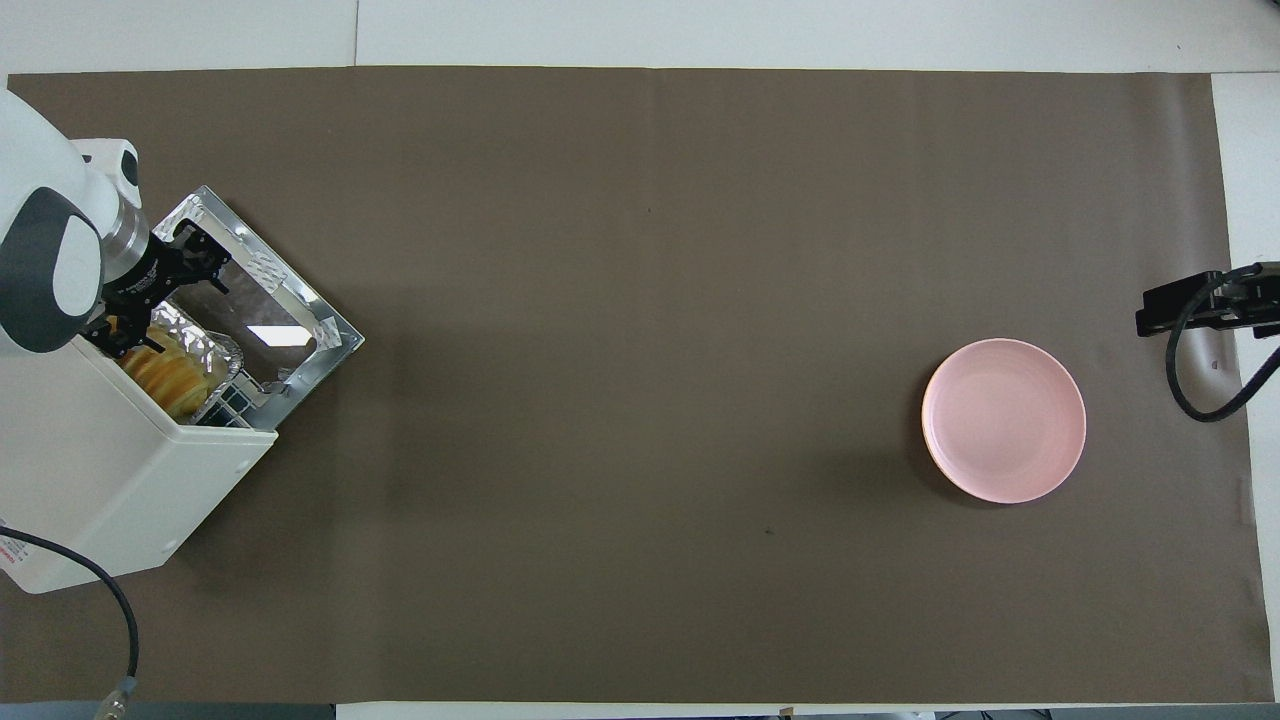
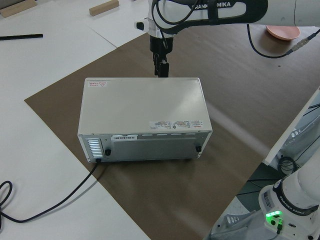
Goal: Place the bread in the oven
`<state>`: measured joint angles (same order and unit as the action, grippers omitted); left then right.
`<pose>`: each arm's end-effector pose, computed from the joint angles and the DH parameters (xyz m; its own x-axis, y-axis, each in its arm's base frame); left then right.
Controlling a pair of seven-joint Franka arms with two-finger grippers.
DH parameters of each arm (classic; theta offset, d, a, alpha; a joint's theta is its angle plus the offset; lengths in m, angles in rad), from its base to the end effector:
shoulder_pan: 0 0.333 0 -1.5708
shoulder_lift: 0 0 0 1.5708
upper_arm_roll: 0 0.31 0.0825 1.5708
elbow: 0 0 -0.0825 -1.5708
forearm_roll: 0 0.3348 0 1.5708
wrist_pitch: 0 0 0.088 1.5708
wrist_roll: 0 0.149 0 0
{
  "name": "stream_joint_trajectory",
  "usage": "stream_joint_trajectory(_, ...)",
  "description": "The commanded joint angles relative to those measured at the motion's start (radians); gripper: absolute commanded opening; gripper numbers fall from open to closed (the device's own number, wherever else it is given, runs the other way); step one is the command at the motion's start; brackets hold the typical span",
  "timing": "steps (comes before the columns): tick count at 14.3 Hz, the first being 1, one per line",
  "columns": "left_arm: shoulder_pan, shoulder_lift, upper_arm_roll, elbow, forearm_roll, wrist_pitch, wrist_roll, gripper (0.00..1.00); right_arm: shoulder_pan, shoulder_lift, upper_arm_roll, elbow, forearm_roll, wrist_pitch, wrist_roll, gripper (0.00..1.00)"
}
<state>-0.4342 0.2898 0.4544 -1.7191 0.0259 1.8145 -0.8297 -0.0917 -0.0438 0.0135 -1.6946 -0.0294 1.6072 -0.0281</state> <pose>0.5620 -0.0022 0.3917 0.6707 0.7417 -0.0016 0.7229 -0.6542 -0.2224 0.4888 -0.0425 0.5492 0.9978 -0.0490 -0.0444 -0.0477 -0.9984 0.0286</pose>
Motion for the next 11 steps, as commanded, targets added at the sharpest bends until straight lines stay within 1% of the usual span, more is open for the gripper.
stream_joint_trajectory(1, -0.008, -0.023, 0.009, 0.006, 0.029, -0.01, -0.002, 1.0, -0.011, -0.024, 0.009, -0.022, -0.003, -0.009, -0.021, 1.0)
stream_joint_trajectory(3, -0.008, -0.023, 0.009, 0.022, 0.035, -0.023, 0.0, 1.0, -0.011, -0.024, 0.008, -0.022, -0.003, -0.009, -0.019, 1.0)
stream_joint_trajectory(5, -0.008, -0.023, 0.007, 0.061, 0.045, -0.049, 0.023, 1.0, -0.011, -0.025, 0.009, -0.022, -0.003, -0.009, -0.021, 1.0)
stream_joint_trajectory(8, -0.005, -0.024, 0.007, 0.12, 0.043, -0.087, 0.119, 1.0, -0.011, -0.024, 0.008, -0.022, -0.003, -0.009, -0.019, 1.0)
stream_joint_trajectory(9, -0.001, -0.034, 0.006, 0.153, 0.037, -0.13, 0.16, 1.0, -0.011, -0.024, 0.009, -0.022, -0.003, -0.009, -0.021, 1.0)
stream_joint_trajectory(11, -0.004, -0.081, 0.004, 0.162, 0.034, -0.185, 0.286, 1.0, -0.011, -0.024, 0.009, -0.022, -0.003, -0.009, -0.021, 1.0)
